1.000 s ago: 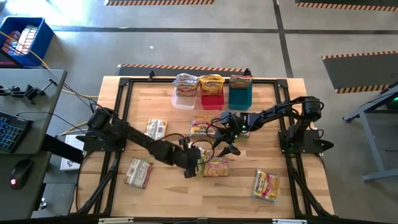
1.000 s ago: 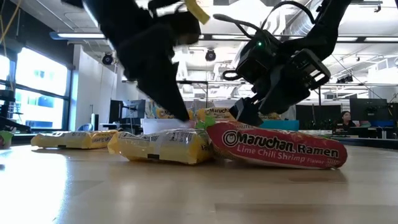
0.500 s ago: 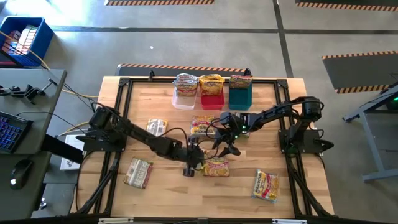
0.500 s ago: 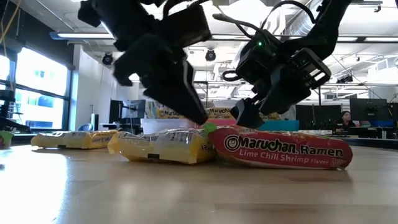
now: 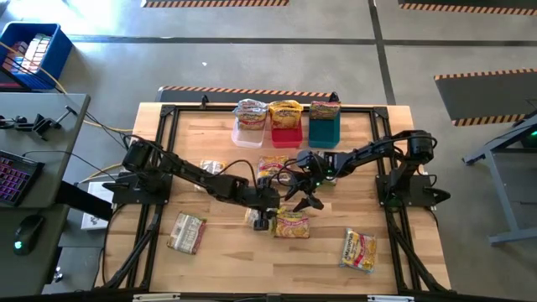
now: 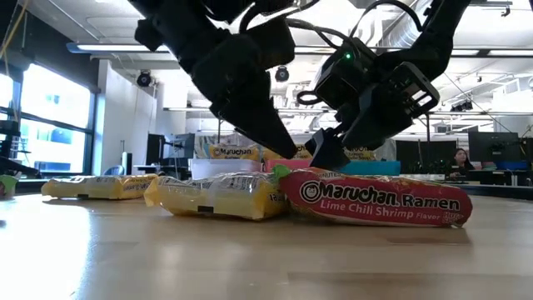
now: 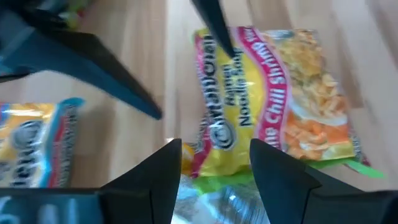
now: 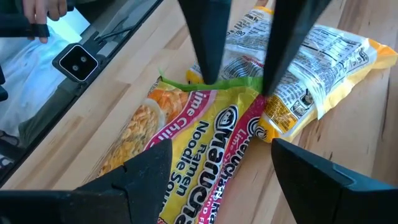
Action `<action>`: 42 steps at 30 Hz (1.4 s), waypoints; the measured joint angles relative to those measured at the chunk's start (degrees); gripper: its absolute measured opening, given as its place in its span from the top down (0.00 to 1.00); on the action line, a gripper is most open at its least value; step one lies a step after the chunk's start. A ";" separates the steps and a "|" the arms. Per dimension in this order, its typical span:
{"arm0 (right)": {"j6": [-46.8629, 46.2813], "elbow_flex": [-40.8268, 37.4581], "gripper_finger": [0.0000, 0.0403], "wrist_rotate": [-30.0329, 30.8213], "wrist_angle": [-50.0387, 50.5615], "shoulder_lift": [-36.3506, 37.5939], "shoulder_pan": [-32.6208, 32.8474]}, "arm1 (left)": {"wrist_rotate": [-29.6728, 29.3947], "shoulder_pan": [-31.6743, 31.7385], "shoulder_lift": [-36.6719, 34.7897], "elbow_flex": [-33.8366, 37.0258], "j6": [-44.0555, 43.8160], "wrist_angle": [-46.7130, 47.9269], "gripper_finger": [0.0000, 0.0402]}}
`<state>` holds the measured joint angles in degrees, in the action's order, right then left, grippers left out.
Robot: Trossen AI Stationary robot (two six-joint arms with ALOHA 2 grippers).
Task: Sort Maruchan noodles
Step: Put the yellow noodle pack into the blue bin
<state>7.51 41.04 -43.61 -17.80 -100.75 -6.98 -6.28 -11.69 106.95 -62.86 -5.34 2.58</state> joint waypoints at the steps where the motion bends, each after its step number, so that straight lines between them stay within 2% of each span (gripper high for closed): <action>1: 0.00 0.00 0.34 0.02 0.00 0.00 0.00 | 0.64 0.10 0.40 -0.08 0.00 -0.17 0.55; 12: -0.24 0.00 0.34 0.01 -0.07 0.00 0.00 | -0.23 0.32 5.07 -0.17 1.89 -3.25 0.58; 15: -2.08 0.02 0.34 0.03 0.09 0.09 0.00 | -0.27 0.42 5.12 -0.17 4.05 -3.03 0.66; 19: -3.25 0.07 0.34 0.93 5.12 2.79 -0.13 | 0.78 0.31 5.27 -0.04 7.67 -2.55 0.86; 22: -4.69 0.09 0.34 4.98 10.66 5.75 0.30 | 0.81 0.27 5.27 -0.02 10.05 -2.77 0.98; 24: -6.26 0.13 0.34 8.59 13.01 7.06 1.18 | -0.94 0.02 5.11 0.02 11.68 -3.20 0.97; 27: -10.16 0.13 0.34 10.58 12.87 7.07 2.49 | -4.64 -0.73 4.70 -0.64 15.36 -3.79 0.99; 32: -14.53 0.11 0.34 9.44 11.76 5.82 3.78 | -7.66 -2.41 3.65 -3.06 19.21 -4.22 1.00; 36: -16.94 0.11 0.34 5.65 8.72 5.33 4.56 | -10.51 -3.25 2.78 -4.16 19.62 -2.60 1.00; 42: -19.43 0.11 0.34 4.98 7.21 5.33 5.18 | -14.74 -3.40 0.91 -4.35 19.19 -1.40 1.00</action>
<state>-11.92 41.15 -38.63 -10.60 -95.42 -1.80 -21.02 -15.09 107.86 -67.20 13.84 1.18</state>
